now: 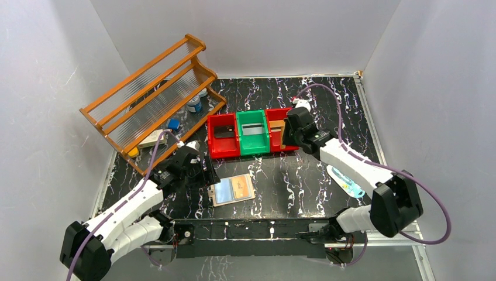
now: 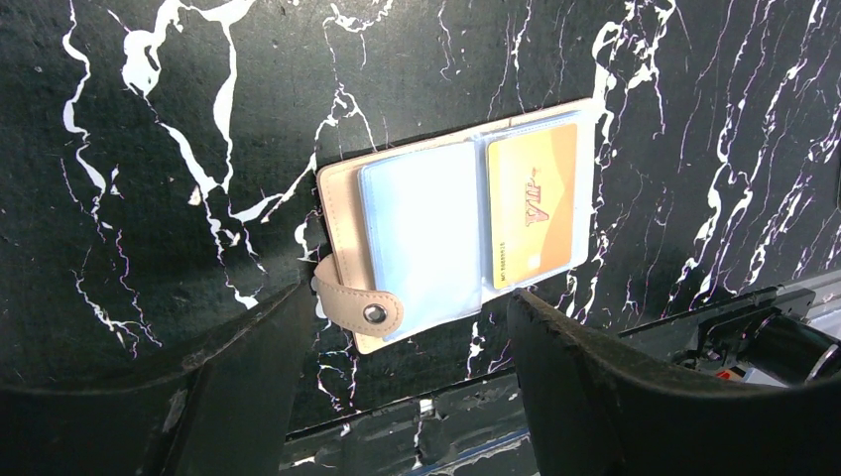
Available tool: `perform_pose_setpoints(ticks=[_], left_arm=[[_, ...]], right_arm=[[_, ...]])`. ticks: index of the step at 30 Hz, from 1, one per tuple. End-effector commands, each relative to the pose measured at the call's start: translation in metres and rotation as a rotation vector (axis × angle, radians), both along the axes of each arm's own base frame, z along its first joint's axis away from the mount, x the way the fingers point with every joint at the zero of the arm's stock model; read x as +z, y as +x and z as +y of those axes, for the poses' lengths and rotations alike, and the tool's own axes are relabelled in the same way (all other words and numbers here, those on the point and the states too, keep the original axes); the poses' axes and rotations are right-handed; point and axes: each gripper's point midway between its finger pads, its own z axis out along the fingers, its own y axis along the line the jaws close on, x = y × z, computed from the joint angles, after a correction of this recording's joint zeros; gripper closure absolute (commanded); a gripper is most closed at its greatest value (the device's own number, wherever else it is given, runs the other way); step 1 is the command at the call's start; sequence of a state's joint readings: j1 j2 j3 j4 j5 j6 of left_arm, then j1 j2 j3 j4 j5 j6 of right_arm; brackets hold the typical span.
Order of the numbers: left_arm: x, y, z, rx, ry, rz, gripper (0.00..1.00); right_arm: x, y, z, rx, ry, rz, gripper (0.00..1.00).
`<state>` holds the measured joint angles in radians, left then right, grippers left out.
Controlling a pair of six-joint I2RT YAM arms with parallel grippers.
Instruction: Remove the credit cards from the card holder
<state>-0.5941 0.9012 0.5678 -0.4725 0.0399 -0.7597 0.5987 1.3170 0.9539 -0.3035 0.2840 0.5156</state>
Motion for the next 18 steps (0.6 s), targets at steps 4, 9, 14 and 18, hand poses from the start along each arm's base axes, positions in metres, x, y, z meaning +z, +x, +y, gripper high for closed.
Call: perform_pose_setpoints(ticks=[4,9,14,18], left_arm=[[0.003,0.0,-0.001,0.003,0.002,0.003,0.29],[0.003,0.0,-0.001,0.002,0.003,0.001,0.29],[0.002,0.0,0.0,0.004,0.005,0.006,0.28],[0.002,0.0,0.0,0.002,0.009,0.005,0.28]], right_arm=[[-0.002,0.007,0.022,0.163,-0.031,0.062,1.0],[-0.001,0.009,0.032,0.238,-0.037,0.07,1.0],[0.006,0.005,0.043,0.319,-0.009,0.063,1.0],[0.01,-0.004,0.054,0.4,0.032,0.069,1.0]])
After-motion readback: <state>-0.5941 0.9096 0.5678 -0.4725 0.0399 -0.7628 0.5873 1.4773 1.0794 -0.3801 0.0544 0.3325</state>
